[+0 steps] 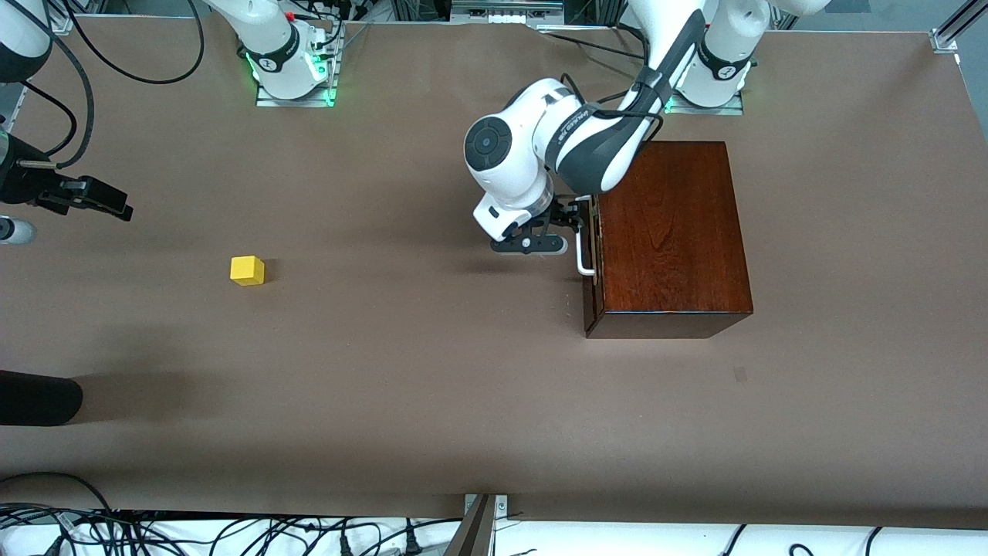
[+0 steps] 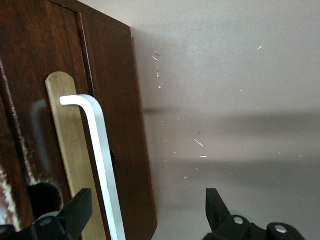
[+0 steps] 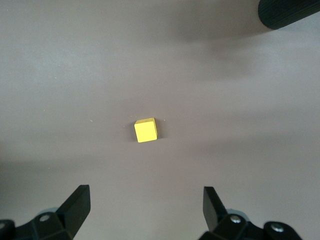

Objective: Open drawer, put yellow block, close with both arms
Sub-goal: 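Grasp the drawer handle with the left gripper and pull it open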

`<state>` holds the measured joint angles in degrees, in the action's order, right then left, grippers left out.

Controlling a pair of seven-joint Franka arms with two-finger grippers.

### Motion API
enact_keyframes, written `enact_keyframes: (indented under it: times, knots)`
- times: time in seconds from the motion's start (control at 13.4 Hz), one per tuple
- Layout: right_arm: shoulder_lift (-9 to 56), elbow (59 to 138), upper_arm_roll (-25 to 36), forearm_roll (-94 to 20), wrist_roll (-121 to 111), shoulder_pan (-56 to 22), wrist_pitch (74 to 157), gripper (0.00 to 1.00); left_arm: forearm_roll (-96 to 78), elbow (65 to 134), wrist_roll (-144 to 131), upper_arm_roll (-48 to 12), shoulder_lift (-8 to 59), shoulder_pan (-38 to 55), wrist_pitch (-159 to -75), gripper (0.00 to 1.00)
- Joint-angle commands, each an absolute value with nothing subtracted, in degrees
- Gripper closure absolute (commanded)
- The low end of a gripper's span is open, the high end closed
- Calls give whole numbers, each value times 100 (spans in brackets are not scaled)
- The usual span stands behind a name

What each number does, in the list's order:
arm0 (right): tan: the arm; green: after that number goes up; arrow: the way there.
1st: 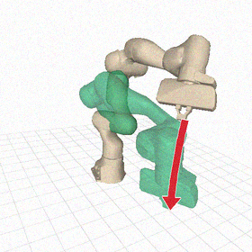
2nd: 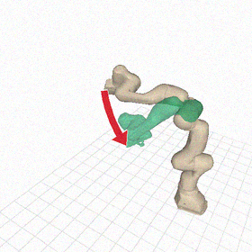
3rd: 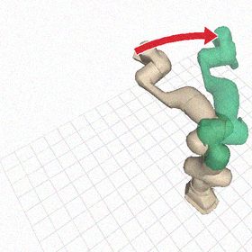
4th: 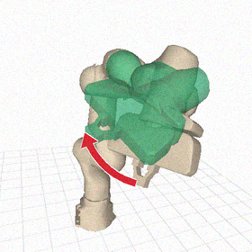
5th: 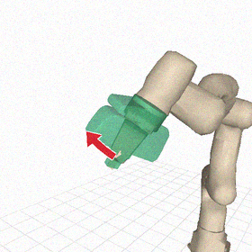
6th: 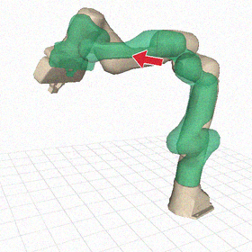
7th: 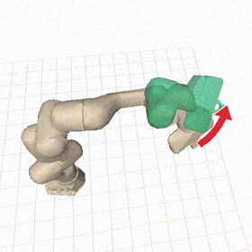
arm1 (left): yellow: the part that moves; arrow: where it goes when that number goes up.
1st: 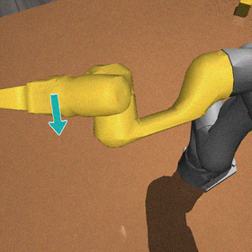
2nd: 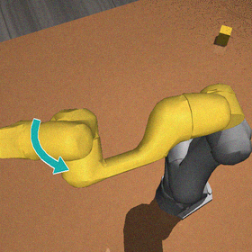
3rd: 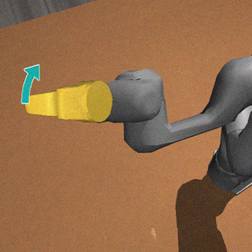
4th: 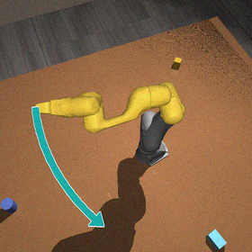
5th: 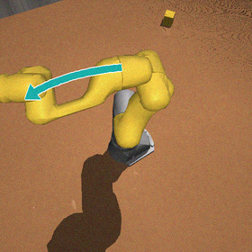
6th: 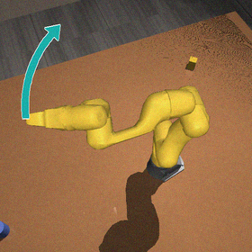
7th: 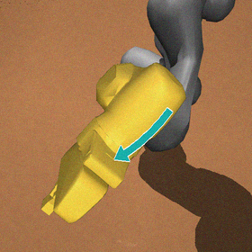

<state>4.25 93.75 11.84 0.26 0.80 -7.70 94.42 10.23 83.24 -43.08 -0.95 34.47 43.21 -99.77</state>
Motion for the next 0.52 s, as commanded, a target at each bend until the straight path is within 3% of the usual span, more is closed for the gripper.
enact_keyframes:
  times: [0.0, 0.45]
  knots:
    - [483, 9299, 1160, 44, -18, -729, 9448, 0, 1239, 8446, -4263, -70, 3340, 4316, -10063, 0]
    - [501, 9308, 1160, 35, -18, -729, 9448, 0, 1397, 8473, -4271, -70, 3524, 4236, -10221, 0]
